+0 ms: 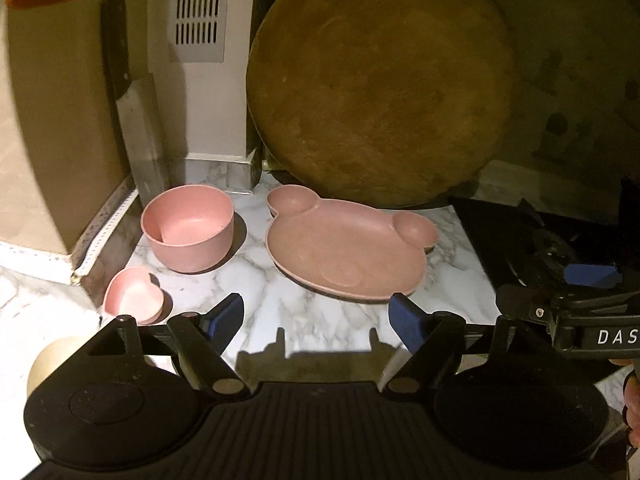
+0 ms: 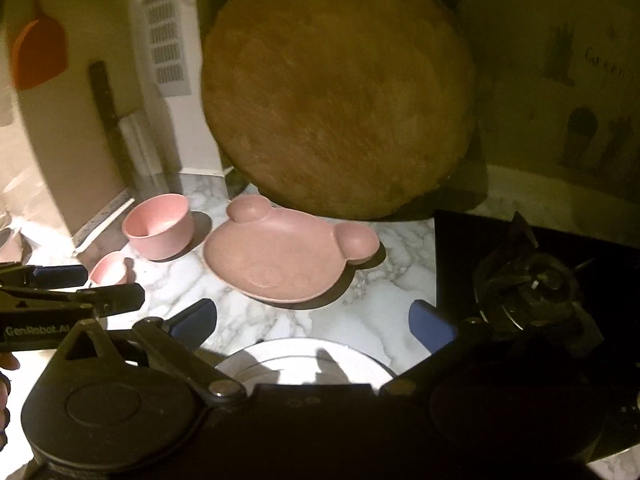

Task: Organize plates and bowls
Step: 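Withdraw both tools from the plate stack, then move both tools to the pink bear-face plate and close on its rim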

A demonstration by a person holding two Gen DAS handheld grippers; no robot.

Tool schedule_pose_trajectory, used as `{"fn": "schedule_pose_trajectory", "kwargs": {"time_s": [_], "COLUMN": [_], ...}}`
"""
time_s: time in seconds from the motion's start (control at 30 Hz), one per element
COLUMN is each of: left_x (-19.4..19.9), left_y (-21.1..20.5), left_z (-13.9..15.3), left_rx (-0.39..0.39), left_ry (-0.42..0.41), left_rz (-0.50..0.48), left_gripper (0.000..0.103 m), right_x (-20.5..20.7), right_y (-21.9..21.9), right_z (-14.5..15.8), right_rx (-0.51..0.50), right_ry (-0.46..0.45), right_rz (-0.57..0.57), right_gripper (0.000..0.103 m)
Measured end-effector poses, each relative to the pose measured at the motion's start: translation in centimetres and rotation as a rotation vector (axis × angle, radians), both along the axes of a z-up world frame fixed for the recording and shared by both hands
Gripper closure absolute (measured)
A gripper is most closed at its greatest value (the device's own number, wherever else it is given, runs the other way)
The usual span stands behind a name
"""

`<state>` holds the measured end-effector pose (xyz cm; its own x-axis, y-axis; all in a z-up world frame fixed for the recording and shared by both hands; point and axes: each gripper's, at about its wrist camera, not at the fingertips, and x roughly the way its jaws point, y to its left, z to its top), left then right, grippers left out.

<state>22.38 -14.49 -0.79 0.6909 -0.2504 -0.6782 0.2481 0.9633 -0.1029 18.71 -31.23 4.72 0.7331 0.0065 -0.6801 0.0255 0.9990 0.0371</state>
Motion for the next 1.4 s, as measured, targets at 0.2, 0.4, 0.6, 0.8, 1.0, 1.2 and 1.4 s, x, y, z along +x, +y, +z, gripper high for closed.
{"fn": "schedule_pose_trajectory", "kwargs": {"time_s": [0.2, 0.4, 0.6, 0.8, 1.0, 1.2, 1.4], "left_x": [4.8, 9.3, 12.5, 14.5, 15.2, 15.5, 16.0], "left_y": [-0.9, -1.8, -2.0, -1.9, -2.1, -2.1, -2.1], "left_z": [-2.3, -5.1, -7.4, -8.8, -9.3, -9.6, -9.7], "left_rx": [0.018, 0.042, 0.047, 0.037, 0.042, 0.042, 0.043], "left_ry": [0.072, 0.137, 0.198, 0.232, 0.235, 0.238, 0.241], "left_rz": [0.003, 0.033, 0.078, 0.120, 0.122, 0.124, 0.127], "left_gripper": [0.024, 0.024, 0.024, 0.025, 0.025, 0.025, 0.030], "right_x": [4.3, 8.5, 11.9, 14.3, 15.5, 15.9, 15.8], "right_y": [-1.8, -3.1, -4.6, -5.4, -5.1, -5.4, -5.9], "right_z": [-2.2, -4.9, -7.4, -9.2, -10.3, -10.8, -10.6], "right_rx": [0.060, 0.093, 0.142, 0.220, 0.287, 0.327, 0.343], "right_ry": [0.094, 0.191, 0.274, 0.334, 0.376, 0.390, 0.386], "right_rz": [-0.036, -0.091, -0.136, -0.160, -0.141, -0.147, -0.132], "right_gripper": [0.001, 0.003, 0.009, 0.026, 0.051, 0.081, 0.095]}}
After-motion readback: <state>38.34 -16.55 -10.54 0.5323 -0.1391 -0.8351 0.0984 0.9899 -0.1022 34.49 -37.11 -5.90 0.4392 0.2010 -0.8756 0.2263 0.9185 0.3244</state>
